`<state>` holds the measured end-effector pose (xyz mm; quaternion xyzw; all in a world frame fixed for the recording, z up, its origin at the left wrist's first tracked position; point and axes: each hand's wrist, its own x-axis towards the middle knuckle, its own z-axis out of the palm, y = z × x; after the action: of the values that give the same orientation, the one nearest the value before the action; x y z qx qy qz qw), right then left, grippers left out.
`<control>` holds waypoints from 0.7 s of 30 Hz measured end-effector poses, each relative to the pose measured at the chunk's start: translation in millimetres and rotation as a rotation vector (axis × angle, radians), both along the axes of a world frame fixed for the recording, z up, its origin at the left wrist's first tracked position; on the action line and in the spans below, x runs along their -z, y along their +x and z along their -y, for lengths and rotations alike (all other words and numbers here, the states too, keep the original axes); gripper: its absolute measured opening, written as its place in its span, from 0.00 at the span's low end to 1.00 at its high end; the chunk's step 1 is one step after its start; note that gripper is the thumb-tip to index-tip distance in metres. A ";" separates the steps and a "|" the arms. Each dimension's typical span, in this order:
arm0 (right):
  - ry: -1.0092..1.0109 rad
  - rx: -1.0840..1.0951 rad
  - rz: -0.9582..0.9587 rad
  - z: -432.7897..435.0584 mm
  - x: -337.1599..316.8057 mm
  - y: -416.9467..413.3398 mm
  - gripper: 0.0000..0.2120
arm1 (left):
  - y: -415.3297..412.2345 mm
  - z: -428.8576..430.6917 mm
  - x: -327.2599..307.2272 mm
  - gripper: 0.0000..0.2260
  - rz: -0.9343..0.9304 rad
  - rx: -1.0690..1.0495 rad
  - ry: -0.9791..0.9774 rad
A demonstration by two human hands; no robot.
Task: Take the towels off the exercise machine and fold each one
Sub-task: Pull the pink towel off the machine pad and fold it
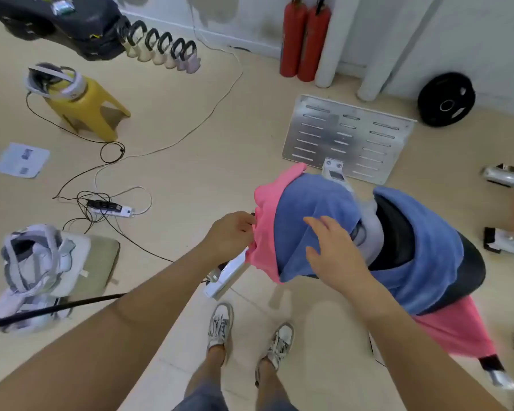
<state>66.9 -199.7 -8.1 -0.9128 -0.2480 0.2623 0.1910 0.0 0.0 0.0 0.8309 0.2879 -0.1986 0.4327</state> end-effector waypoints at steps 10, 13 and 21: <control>-0.370 -0.095 0.138 -68.7 31.3 33.2 0.25 | 62.3 -20.6 59.1 0.25 -0.029 -0.424 -0.539; -0.393 -0.057 0.148 -76.3 32.4 41.0 0.22 | 66.3 -21.6 66.8 0.03 0.016 -0.463 -0.574; -0.463 -0.041 0.054 -85.7 27.4 56.1 0.16 | 55.4 -54.9 7.2 0.06 0.218 -0.422 -0.558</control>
<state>122.9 -114.0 -35.5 -0.9337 -0.2048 0.2917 -0.0354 55.4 54.9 -7.2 0.6196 0.3399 -0.0861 0.7022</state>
